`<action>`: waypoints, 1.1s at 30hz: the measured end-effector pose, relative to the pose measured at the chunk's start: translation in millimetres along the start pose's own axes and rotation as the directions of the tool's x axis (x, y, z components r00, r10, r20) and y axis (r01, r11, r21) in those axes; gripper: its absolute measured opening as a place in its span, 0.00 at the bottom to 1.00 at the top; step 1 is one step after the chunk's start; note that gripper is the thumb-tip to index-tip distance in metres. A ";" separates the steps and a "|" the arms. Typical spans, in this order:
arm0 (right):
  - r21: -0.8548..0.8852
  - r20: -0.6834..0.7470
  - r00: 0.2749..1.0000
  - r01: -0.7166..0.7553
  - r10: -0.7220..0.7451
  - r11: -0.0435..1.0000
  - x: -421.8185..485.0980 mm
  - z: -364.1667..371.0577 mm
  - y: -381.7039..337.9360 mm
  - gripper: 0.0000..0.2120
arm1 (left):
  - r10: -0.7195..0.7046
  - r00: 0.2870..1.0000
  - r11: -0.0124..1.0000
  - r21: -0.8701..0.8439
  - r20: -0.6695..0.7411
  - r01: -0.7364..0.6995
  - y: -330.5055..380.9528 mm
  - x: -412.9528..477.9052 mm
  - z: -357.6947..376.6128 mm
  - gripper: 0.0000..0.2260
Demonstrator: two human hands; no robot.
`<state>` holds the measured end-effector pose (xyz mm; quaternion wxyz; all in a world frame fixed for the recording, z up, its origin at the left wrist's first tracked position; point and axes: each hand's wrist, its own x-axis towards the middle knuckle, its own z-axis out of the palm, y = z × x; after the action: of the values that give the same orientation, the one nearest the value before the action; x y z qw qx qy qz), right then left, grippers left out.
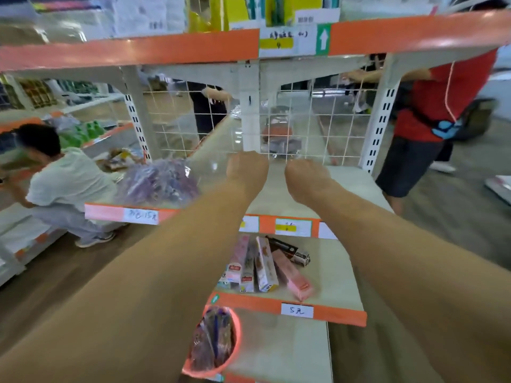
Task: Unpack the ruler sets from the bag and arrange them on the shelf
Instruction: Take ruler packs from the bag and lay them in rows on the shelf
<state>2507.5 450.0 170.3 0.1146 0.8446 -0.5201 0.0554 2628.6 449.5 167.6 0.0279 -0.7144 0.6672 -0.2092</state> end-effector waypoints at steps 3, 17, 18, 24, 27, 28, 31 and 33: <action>-0.013 0.010 0.999 -0.037 0.037 0.999 6.5 4.3 13.3 0.15 | 0.036 0.999 0.999 -0.040 -0.010 -0.037 11.0 17.4 5.8 0.13; 0.056 0.063 0.988 -0.142 0.139 0.988 54.7 43.8 88.6 0.17 | -0.007 0.979 0.897 -0.432 0.202 0.095 62.1 90.7 22.7 0.13; 0.086 0.083 0.986 -0.152 0.145 0.985 58.9 45.5 94.1 0.18 | -0.003 0.977 0.871 -0.479 0.213 0.107 63.3 95.4 24.3 0.12; 0.306 0.123 0.975 -0.213 0.183 0.928 76.6 54.8 121.9 0.17 | 0.037 0.956 0.611 -0.764 0.290 0.208 68.4 111.6 24.5 0.16; 0.523 0.145 0.967 -0.256 0.211 0.813 84.2 55.1 133.3 0.14 | 0.027 0.949 0.512 -0.820 0.315 0.257 70.4 118.0 20.2 0.15; 0.595 0.160 0.963 -0.269 0.217 0.757 86.0 55.6 135.7 0.14 | 0.026 0.942 0.471 -0.835 0.334 0.284 70.4 120.1 19.0 0.15; 0.735 0.207 0.944 -0.323 0.257 0.596 90.3 59.1 139.1 0.14 | 0.048 0.922 0.375 -0.863 0.384 0.339 68.9 128.7 18.7 0.13; 0.761 0.199 0.942 -0.323 0.271 0.562 93.1 59.5 140.5 0.14 | 0.035 0.921 0.314 -0.879 0.389 0.360 67.7 134.4 19.5 0.12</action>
<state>2422.9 293.7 151.7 -0.2923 0.7102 -0.5807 0.2702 2574.4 307.8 163.4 -0.2972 -0.6864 0.5712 0.3381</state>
